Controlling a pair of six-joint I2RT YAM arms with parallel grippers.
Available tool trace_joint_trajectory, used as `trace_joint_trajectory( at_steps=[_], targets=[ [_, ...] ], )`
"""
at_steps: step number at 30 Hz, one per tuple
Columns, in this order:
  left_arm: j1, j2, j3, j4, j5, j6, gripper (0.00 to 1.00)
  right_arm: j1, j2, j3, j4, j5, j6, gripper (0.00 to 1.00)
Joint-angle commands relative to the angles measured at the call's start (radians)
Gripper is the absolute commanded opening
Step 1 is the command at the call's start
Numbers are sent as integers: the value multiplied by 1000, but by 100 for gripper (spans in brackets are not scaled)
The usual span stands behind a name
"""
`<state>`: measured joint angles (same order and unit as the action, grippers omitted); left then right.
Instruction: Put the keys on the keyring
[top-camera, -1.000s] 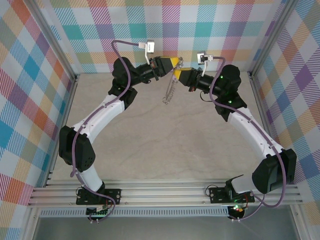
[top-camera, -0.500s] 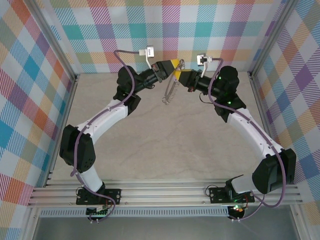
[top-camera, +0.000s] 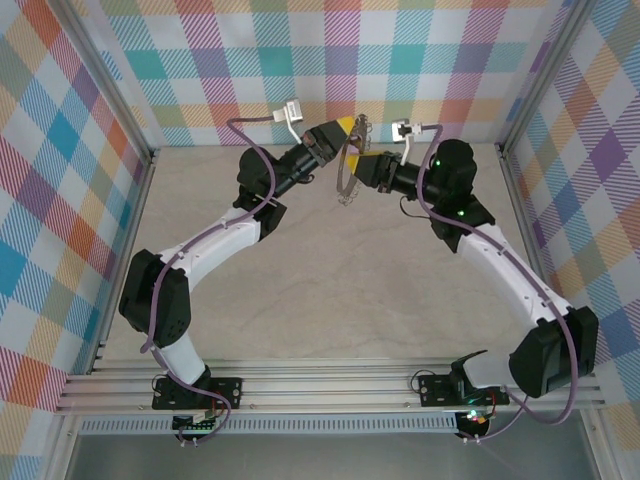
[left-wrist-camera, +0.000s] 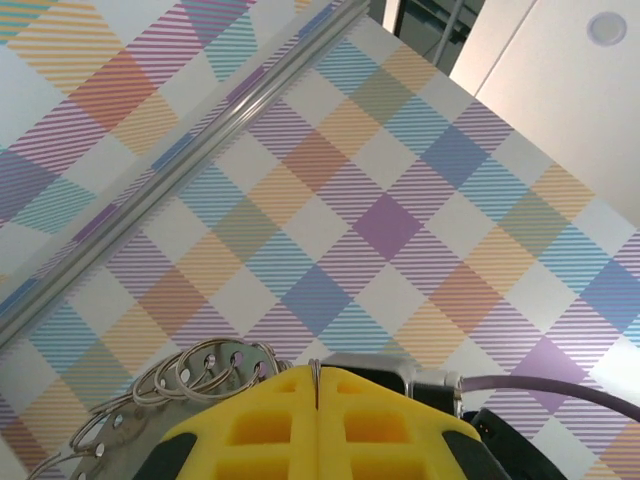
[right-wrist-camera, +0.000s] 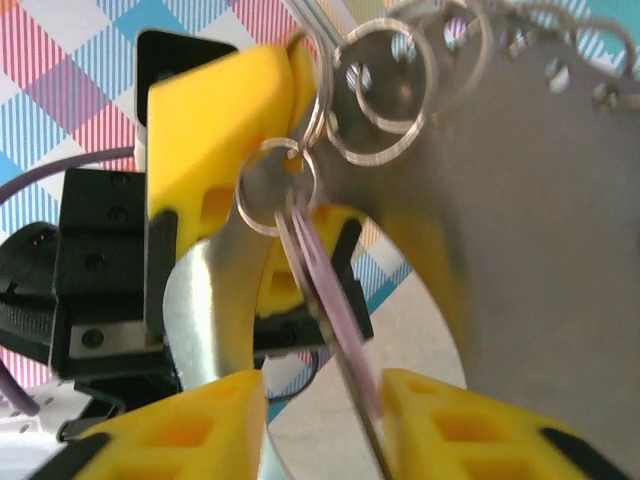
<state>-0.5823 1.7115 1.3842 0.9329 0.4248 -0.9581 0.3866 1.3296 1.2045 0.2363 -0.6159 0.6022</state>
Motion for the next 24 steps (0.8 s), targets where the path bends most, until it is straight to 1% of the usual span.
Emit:
trace_joint_trajectory(
  at_steps=[1, 3, 5, 8, 10, 12, 17, 24],
  targets=[
    [-12, -20, 8, 121, -5, -18, 0, -3, -68, -11, -37, 10, -35, 46],
    [-12, -17, 10, 132, 5, -13, 0, -13, -109, -30, -65, 18, -48, 52],
    [-13, -16, 12, 132, 13, -6, 0, -33, -149, -48, -81, 25, -50, 54],
    [-13, -15, 16, 132, 29, 1, 0, -62, -197, -54, -78, 52, -44, 55],
    [-13, -14, 17, 130, 35, 8, 0, -72, -204, -36, -63, 68, -31, 55],
    [-13, -13, 19, 128, 37, 12, 0, -74, -183, 0, -33, 69, -4, 55],
    [-13, -13, 17, 127, 40, 16, 0, -74, -78, 84, 120, 31, 134, 54],
    [-13, -15, 17, 126, 40, 19, 0, -74, 15, 125, 255, 12, 267, 48]
  ],
)
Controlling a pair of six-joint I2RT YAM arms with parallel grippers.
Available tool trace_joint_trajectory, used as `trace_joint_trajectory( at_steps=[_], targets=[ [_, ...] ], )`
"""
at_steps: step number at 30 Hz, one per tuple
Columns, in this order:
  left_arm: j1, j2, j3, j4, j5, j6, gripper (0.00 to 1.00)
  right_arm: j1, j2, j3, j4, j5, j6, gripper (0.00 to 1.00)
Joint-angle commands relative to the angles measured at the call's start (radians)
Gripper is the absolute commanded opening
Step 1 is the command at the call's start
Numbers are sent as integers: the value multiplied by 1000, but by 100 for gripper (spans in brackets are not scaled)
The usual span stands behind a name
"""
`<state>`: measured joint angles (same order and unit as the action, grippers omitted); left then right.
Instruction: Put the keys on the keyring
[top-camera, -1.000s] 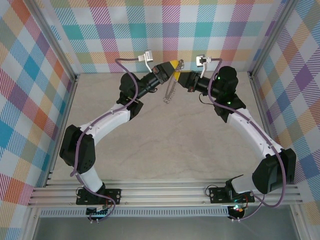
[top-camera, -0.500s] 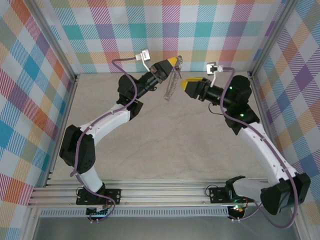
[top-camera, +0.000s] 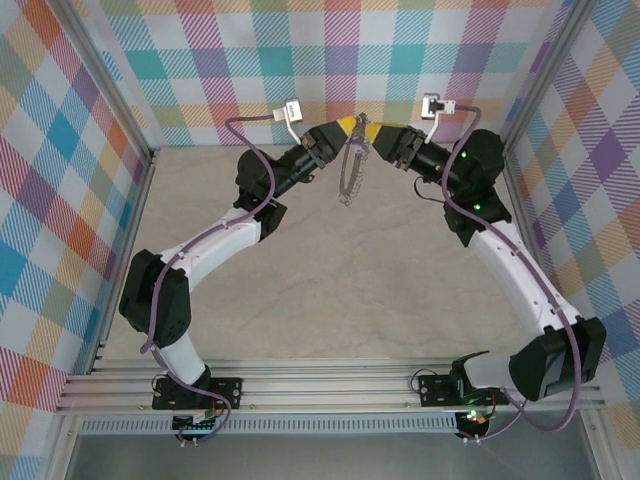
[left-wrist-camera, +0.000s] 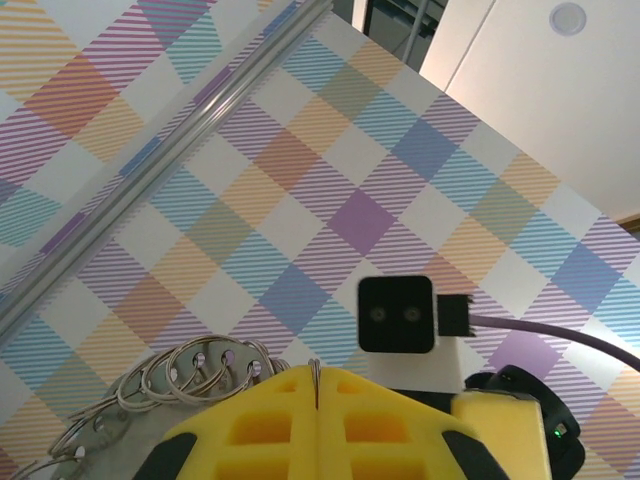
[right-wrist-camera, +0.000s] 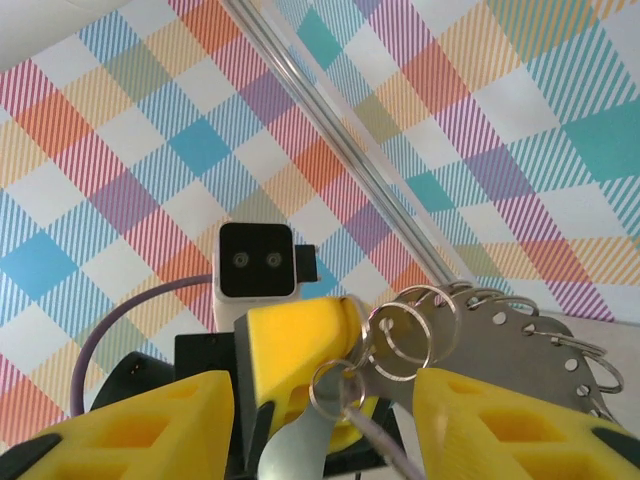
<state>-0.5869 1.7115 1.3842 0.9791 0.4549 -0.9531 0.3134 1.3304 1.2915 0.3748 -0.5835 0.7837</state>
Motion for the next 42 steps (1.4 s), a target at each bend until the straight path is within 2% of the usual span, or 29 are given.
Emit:
trace_joint_trajectory(
  at_steps=[1, 7, 17, 25, 42],
  targets=[
    [-8, -15, 17, 81, 11, 14, 0, 0, 18, 38, 122, -20, 89, 48],
    [-8, -14, 18, 81, 14, 14, 0, 0, 36, 38, 144, -21, 106, 41],
    [-8, -11, 20, 81, 13, 14, 0, -1, 32, 32, 151, -31, 106, 36],
    [-10, -8, 28, 81, 16, 14, 0, 3, 53, 40, 180, -52, 126, 26],
    [-11, 0, 35, 81, 16, 14, 0, 24, 88, 55, 166, -75, 129, 26]
  ],
)
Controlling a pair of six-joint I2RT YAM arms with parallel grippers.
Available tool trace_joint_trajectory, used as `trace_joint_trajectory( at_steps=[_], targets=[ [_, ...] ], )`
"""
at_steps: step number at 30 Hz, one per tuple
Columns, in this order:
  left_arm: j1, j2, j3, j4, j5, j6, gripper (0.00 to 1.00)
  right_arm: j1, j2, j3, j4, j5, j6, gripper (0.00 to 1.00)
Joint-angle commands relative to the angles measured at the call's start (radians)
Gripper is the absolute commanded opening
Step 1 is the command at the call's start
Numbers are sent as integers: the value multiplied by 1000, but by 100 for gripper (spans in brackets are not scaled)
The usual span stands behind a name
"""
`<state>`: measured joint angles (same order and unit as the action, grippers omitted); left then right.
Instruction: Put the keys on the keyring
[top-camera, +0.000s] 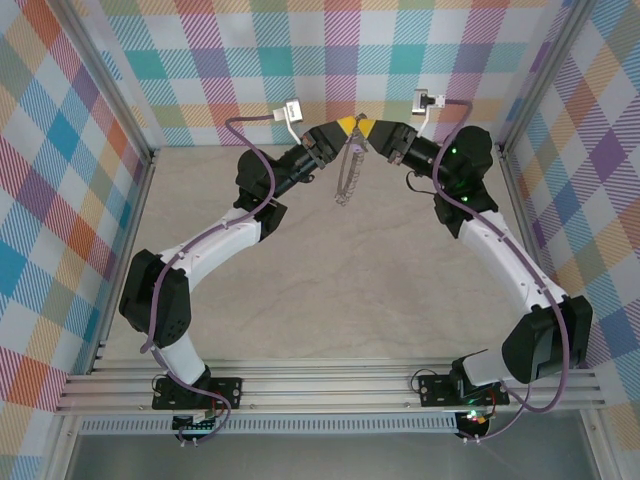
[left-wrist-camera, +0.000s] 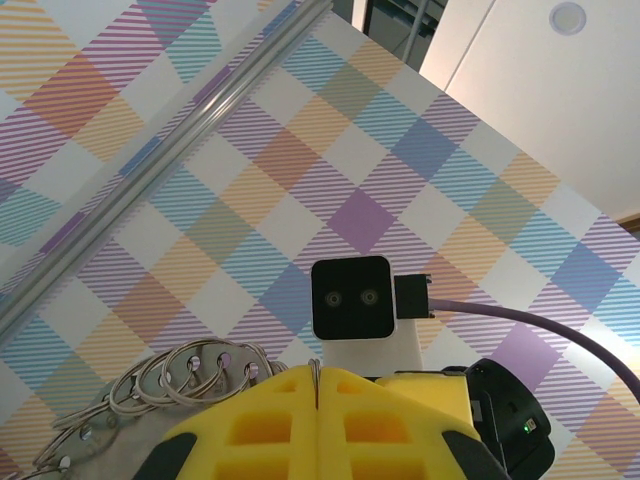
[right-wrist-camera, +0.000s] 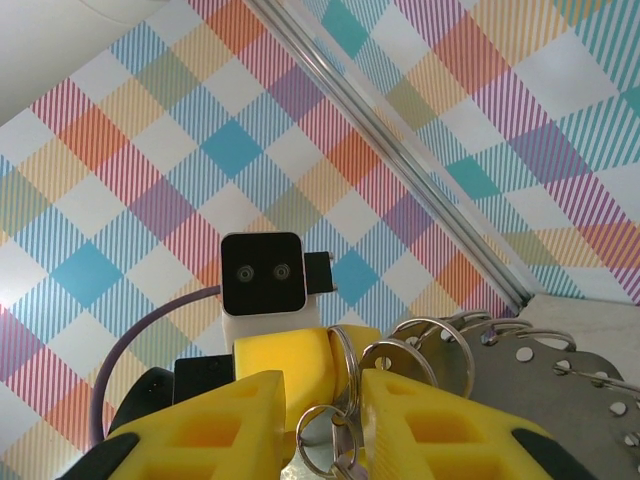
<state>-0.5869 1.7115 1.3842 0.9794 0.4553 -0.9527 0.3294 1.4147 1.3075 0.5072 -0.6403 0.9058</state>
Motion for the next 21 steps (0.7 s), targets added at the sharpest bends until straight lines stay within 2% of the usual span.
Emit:
trace_joint_trajectory(
  at_steps=[1, 6, 17, 21],
  targets=[
    [-11, 0, 35, 80, 16, 14, 0, 9, 4, 41, 33, -21, 5, 25],
    [-12, 2, 35, 80, 18, 14, 0, 11, 12, 47, 28, -22, 2, 19],
    [-14, 0, 30, 79, 23, 15, 0, 12, 25, 62, 11, -18, -4, 20],
    [-14, -1, 32, 79, 23, 16, 0, 14, 29, 68, 1, -22, -11, 11]
  ],
)
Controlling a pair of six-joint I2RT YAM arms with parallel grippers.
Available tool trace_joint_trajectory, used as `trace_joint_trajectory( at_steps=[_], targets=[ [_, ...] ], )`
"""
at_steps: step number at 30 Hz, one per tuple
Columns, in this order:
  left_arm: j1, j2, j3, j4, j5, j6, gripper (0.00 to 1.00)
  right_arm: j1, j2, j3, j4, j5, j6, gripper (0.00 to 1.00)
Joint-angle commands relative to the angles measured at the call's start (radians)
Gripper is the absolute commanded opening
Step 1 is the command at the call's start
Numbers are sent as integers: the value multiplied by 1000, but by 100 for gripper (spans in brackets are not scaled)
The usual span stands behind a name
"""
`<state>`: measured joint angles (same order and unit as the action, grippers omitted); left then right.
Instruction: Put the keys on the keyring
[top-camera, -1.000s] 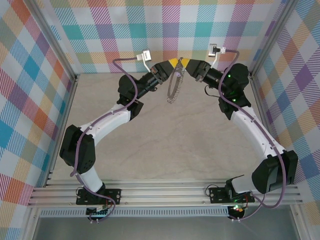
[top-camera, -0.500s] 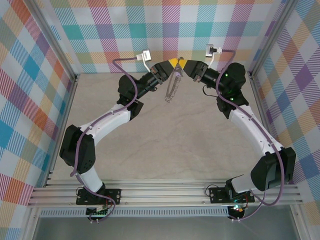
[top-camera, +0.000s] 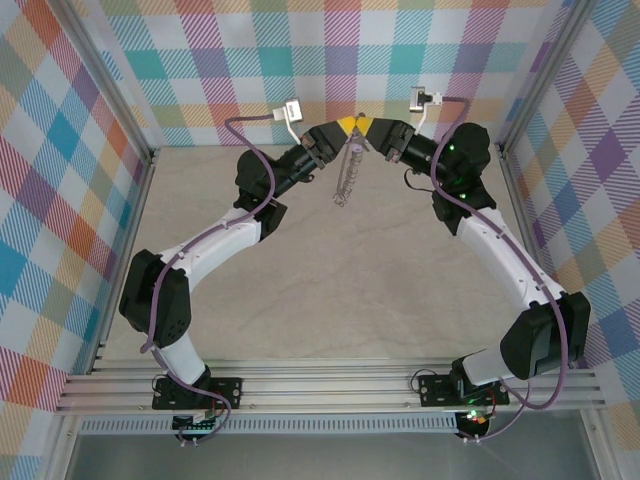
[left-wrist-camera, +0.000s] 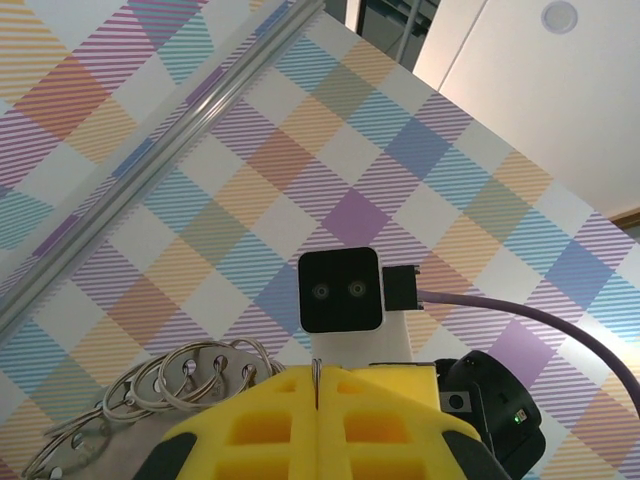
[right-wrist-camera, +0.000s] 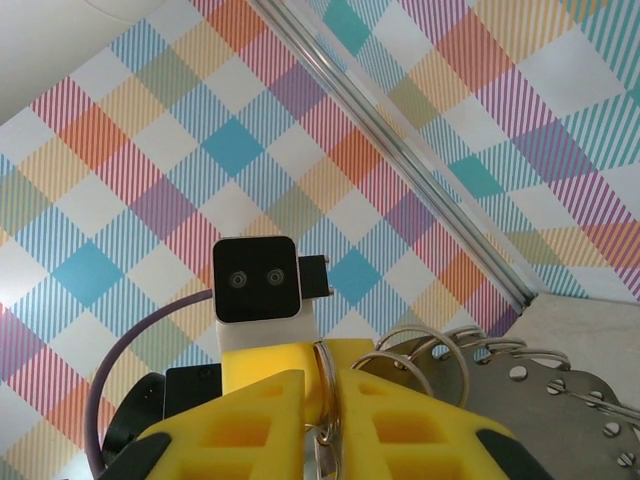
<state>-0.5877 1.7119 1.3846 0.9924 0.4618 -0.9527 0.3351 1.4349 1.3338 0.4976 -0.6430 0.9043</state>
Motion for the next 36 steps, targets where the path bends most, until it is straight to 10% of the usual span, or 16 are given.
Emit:
trace_joint_trajectory(
  at_steps=[1, 8, 16, 36],
  targets=[
    [-14, 0, 31, 66, 17, 16, 0, 8, 11, 44, 9, -22, -10, 7],
    [-10, -11, 48, 3, 47, 44, 0, 3, 12, 50, -51, -40, -70, 0],
    [94, -76, 85, -249, 156, 204, 37, -76, 50, 131, -175, -226, -173, 0],
    [189, 200, 749, -1351, 707, 886, 41, -156, 206, 378, -608, -604, -498, 0]
  ],
)
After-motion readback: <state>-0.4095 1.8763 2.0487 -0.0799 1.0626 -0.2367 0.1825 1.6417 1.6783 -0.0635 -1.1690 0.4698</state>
